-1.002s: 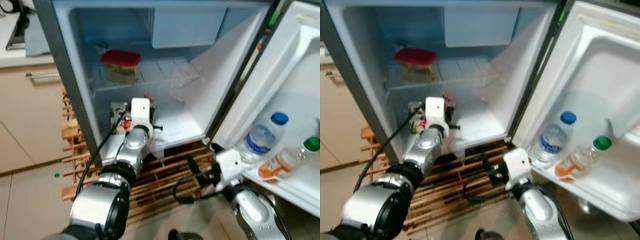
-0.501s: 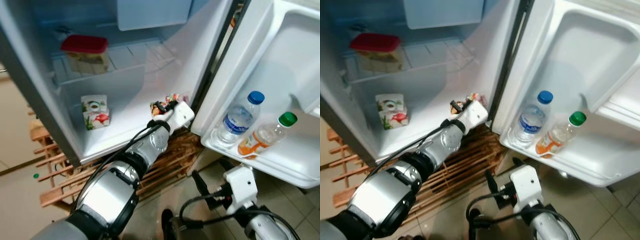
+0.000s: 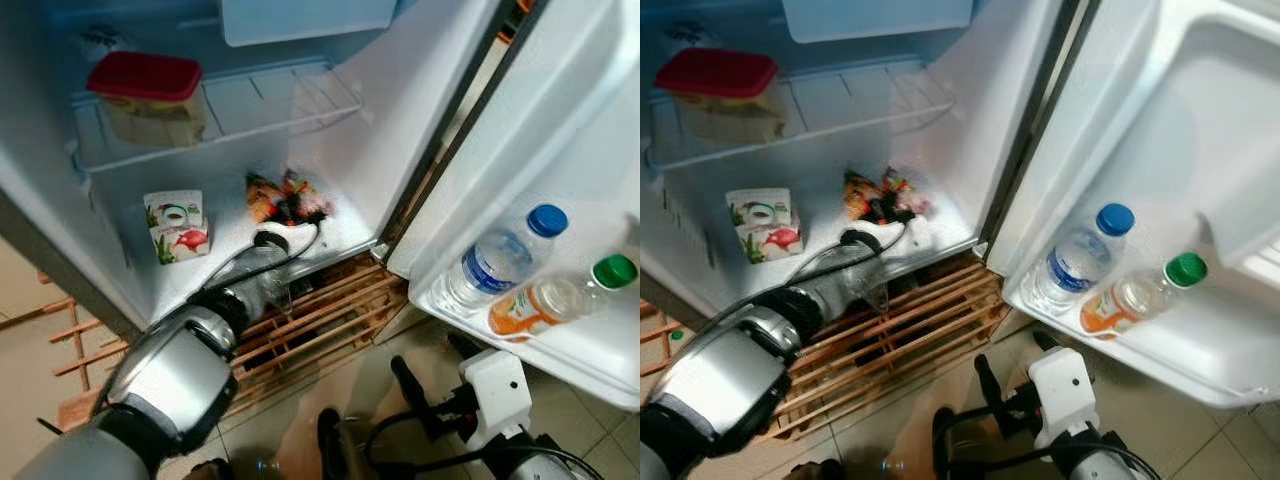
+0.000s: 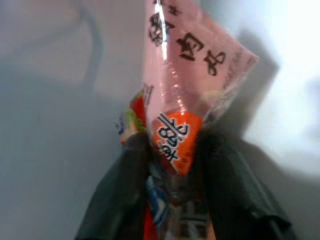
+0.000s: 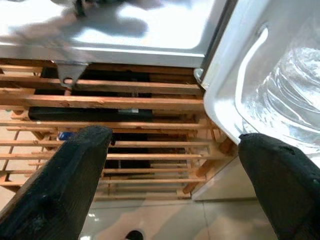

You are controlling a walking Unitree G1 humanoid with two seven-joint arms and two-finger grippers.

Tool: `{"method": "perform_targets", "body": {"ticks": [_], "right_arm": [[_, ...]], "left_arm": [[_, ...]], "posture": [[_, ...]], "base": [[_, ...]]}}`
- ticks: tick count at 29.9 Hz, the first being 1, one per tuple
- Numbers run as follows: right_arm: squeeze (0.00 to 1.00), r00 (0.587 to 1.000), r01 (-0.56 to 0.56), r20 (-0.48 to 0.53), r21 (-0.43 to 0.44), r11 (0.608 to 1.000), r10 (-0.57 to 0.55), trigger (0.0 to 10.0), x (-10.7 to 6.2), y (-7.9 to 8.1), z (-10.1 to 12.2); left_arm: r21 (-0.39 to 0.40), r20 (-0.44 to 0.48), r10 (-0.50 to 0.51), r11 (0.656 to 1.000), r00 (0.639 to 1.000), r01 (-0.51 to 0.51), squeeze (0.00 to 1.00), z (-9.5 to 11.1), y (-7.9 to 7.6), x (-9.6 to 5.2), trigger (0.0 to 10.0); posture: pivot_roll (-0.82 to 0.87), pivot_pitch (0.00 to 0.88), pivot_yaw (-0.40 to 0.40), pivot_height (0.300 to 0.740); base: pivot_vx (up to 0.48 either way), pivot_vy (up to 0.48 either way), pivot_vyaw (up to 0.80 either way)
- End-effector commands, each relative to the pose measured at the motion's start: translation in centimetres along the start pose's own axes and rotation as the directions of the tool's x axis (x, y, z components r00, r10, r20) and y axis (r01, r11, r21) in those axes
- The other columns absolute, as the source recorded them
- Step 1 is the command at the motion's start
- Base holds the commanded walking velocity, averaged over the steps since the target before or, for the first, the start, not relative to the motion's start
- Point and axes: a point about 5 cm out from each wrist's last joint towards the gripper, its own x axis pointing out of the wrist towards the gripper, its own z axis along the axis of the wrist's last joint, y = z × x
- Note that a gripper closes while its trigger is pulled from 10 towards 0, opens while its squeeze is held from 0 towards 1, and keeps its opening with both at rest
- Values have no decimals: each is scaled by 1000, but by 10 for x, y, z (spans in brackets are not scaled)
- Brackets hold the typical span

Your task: Restocking fridge

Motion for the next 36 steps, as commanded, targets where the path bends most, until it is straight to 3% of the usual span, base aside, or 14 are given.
{"method": "perform_targets", "body": {"ticks": [1,4,6,8,9,12,13,14,20,28,30,33,35,36], "right_arm": [[0,999,19,-28,-3,1000,-19,10000,-6,-3,-2],[0,999,20,-38,-4,1000,-20,10000,-8,-4,-3],[0,999,20,-38,-4,1000,-20,10000,-8,-4,-3],[0,999,17,-43,-5,1000,-17,10000,-7,-4,-3],[0,999,17,-43,-5,1000,-17,10000,-7,-4,-3],[0,999,17,-44,-25,1000,-18,10000,-4,-7,-2],[0,999,17,-44,-25,1000,-18,10000,-4,-7,-2],[0,999,35,-39,-23,999,-35,10000,-1,-13,-1],[0,999,50,-18,-27,998,-51,10000,7,-18,0],[0,998,55,34,6,998,-55,10000,39,-20,2],[0,997,52,56,-3,999,-52,10000,47,-21,5],[0,994,71,78,7,997,-71,10000,58,-27,6],[0,994,63,88,8,998,-63,10000,65,-26,6],[0,994,63,88,8,998,-63,10000,65,-26,6]], "left_arm": [[-2,-27,-12,1000,1000,12,1000,-3,-3,-1,10000],[-133,-38,16,991,999,-21,1000,5,6,3,10000],[-133,-38,16,991,999,-21,1000,5,6,3,10000],[-309,-39,-6,951,999,-7,1000,22,2,5,10000],[-309,-39,-6,951,999,-7,1000,22,2,5,10000],[-552,33,-45,832,998,56,1000,62,-5,5,10000],[-552,33,-45,832,998,56,1000,62,-5,5,10000],[-584,98,-16,809,995,71,1000,82,-2,5,10000],[-638,140,54,768,989,48,1000,90,15,7,10000],[-593,123,69,805,990,17,1000,68,19,8,10000],[-660,127,69,751,989,32,1000,61,17,6,10000],[-682,161,61,728,985,67,1000,57,10,-1,10000],[-731,196,46,672,980,115,1000,60,7,-4,10000],[-731,196,46,672,980,115,1000,60,7,-4,10000]], "posture": [[-418,229,-120,740],[-403,225,-118,740],[-403,225,-118,740],[-400,223,-121,740],[-400,223,-121,740],[-391,213,-123,740],[-391,213,-123,740],[-384,196,-120,740],[-366,155,-95,740],[-292,40,-42,740],[-283,16,-31,740],[-247,0,-28,740],[-230,0,-25,740],[-230,0,-25,740]], "base": [[0,0,0],[0,0,0],[0,0,0],[0,0,0],[0,0,0],[0,0,0],[0,0,0],[0,0,0],[0,0,0],[0,0,0],[0,0,0],[0,0,0],[0,0,0],[0,0,0]]}}
